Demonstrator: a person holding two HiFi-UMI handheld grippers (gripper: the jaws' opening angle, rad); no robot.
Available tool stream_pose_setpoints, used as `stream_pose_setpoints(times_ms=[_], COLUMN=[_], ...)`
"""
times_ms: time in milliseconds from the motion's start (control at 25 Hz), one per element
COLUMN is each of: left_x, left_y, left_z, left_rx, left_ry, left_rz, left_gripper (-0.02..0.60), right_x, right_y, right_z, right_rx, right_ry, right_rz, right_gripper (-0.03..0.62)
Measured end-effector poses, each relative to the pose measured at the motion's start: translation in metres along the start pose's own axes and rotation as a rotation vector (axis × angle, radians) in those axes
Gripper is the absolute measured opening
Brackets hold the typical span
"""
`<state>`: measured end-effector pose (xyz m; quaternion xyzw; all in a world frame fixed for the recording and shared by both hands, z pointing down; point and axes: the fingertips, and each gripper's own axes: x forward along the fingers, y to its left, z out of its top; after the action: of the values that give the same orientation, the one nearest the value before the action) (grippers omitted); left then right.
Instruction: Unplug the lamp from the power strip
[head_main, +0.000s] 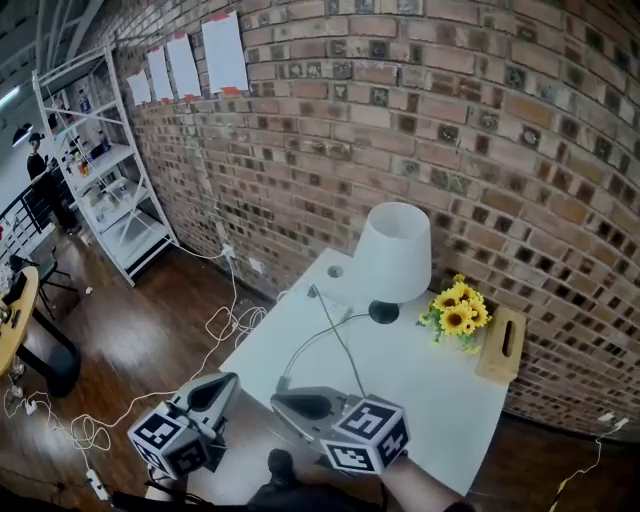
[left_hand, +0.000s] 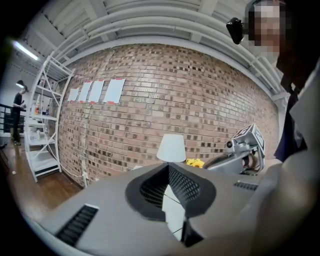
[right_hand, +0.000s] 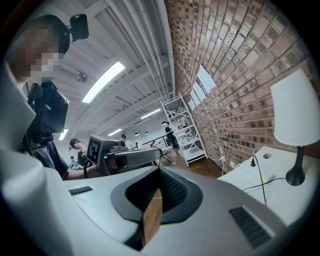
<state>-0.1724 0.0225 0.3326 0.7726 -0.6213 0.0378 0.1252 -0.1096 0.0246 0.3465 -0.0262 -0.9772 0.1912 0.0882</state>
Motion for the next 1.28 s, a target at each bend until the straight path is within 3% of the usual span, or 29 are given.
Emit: stream_pose_setpoints(times_ms=[240,840,920,1120,1280], left_x=[0.019,0.027,0.034,0.045,0.060], left_y=[0.015,0.123,0.132,0.172,0.164], left_z=[0.009,0.024,0.023,0.010,0.007], left_rx=[0.015,-0.022,-0.022,0.070,0.025], left_ry=[-0.012,-0.033,-0.038,-0.060,-0.006], left_rz=[-0.080,-0.179,-0.207,-0.226,-0.292], left_gripper=[0.023,0.023,0.023,0.023,0.023], right_x=[0.013,0.108,0.111,0.121,0.120], right_y=[-0.018,-0.040,-0.045,-0.063,-0.074], right_z=[0.011,0.039,0.041,0.041,0.038], right_rx=[-0.006,-0.019,-0.022,-0.009,-0.006], right_ry=[0.000,0.035,0.041,0.050,0.050], right_rz=[-0.070,-0.166,-0.204,-0.290,-0.362], right_gripper=[-0.009,-0.009,-0.009,-0.009,-0.009])
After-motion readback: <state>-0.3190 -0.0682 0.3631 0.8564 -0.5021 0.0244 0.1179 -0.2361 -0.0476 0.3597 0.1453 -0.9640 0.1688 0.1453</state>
